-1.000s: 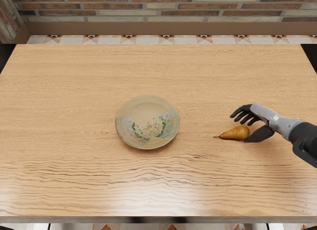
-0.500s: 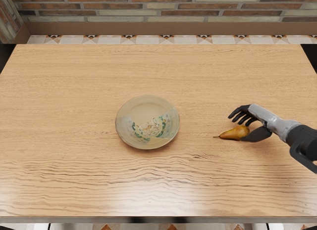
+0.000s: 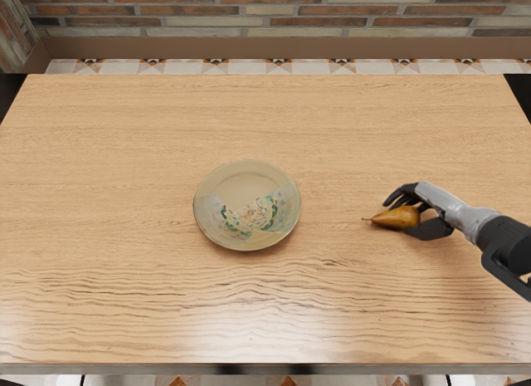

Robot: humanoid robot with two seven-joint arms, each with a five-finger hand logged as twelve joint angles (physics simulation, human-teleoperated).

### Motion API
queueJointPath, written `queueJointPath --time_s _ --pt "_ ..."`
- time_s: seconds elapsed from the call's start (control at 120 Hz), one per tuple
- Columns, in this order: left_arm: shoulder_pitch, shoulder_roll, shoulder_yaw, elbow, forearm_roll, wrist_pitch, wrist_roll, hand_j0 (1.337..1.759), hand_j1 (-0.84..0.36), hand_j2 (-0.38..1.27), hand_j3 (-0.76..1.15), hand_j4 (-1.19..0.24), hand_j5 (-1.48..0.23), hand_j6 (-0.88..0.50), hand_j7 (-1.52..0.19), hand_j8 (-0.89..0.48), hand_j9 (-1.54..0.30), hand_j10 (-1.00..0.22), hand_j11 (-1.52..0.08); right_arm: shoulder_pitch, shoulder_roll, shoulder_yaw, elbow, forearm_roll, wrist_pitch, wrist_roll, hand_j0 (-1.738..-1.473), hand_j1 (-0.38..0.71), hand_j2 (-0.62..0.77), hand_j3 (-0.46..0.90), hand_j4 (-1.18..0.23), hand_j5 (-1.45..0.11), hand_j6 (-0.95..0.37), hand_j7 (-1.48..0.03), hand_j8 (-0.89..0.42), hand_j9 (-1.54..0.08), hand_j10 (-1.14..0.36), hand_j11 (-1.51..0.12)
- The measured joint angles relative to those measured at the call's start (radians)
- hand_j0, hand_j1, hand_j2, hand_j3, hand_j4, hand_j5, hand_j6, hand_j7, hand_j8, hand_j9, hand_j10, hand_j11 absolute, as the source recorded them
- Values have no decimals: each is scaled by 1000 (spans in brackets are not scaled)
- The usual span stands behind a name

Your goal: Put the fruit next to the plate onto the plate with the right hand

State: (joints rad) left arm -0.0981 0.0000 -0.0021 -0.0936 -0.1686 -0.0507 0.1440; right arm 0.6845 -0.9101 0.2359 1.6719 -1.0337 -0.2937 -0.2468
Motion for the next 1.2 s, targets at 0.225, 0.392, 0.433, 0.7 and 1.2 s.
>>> queueJointPath --time_s 0.225,0.392,0.433,0.7,1.2 --pt "0 0 0 0 0 0 0 1658 325 4 0 -21 -27 -21 -27 -21 -27 -21 -26 -1 0 -4 -3 5 -3 9 -1653 326 1 0 -595 -746 -462 -757 -386 -765 -551 -803" --pt "0 0 0 0 0 0 0 1658 325 4 0 -21 -27 -21 -27 -21 -26 -21 -26 0 0 -4 -3 8 -2 11 -1653 320 156 1 -656 -870 -480 -859 -416 -885 -600 -907" --pt "-1 0 0 0 0 0 0 1658 325 4 0 -21 -27 -21 -27 -21 -26 -21 -26 0 0 -4 -3 9 -1 11 -1654 321 200 1 -673 -899 -488 -884 -423 -913 -614 -933" --pt "0 0 0 0 0 0 0 1658 325 4 0 -21 -27 -21 -27 -21 -26 -21 -26 8 0 1 -4 26 20 12 -1654 280 200 2 -719 -1015 -486 -968 -408 -1012 -615 -1030" --pt "0 0 0 0 0 0 0 1658 325 4 0 -21 -27 -21 -27 -21 -27 -21 -26 37 -2 100 -4 147 213 16 -1657 269 180 2 -722 -1070 -467 -993 -383 -1074 -607 -1097"
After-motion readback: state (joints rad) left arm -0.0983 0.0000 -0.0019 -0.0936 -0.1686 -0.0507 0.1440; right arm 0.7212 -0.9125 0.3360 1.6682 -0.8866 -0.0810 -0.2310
